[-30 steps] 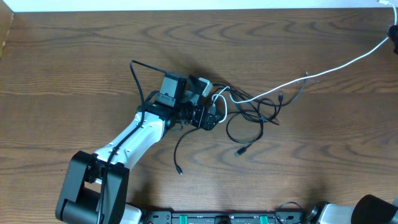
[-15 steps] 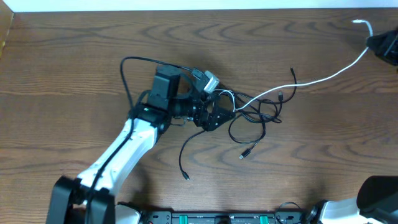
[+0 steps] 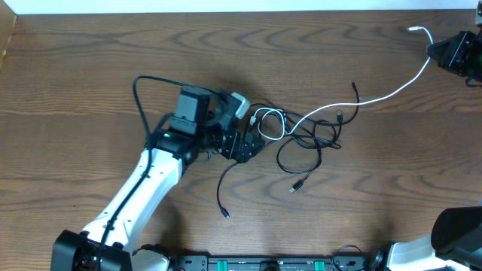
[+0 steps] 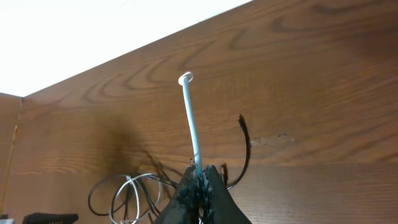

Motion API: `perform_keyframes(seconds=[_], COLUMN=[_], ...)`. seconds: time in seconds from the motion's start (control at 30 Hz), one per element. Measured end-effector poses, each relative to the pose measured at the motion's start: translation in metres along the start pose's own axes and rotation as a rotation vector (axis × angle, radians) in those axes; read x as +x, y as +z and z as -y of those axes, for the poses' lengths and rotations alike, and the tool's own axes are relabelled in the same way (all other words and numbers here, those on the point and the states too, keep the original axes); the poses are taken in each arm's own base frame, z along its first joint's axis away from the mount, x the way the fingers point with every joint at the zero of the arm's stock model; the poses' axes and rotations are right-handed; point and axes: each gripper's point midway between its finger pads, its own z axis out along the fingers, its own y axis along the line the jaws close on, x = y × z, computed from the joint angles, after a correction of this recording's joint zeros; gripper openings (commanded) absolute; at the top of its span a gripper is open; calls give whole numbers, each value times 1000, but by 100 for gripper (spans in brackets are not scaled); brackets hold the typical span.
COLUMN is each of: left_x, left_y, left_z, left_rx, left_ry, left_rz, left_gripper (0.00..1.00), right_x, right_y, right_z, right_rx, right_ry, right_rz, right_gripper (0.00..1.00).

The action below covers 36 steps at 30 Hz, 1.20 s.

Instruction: Untangle cables

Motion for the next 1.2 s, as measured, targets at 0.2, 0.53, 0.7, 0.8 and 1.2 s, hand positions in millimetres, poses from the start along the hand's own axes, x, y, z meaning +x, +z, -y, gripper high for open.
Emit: perform_keyframes(seconds=[0.2,0.53,0.7,0.8,1.2], left_x=[15,5,0,-3,-18], left_y=[16,26,42,52,65], left_z=[-4,-15,-34,-40,-18], left_rx=[-244,-540,-622,-650,-649], left_ry=[197,507,544,576,716], left_rz=[-96,-133,-137,-135,-83], left_gripper=[98,98,98,98,98], right_x=[0,3,3,3,3], right_y=[2,10,13,13,13], right_z=[-3,-19,-25,-25,-22], right_rx=[1,-22,-30,-30,-10], right_ry=[-14,-50,-63,-64,-66], right_rz=[-2,-13,-15,-15,-16], right_gripper=[1,1,1,1,1])
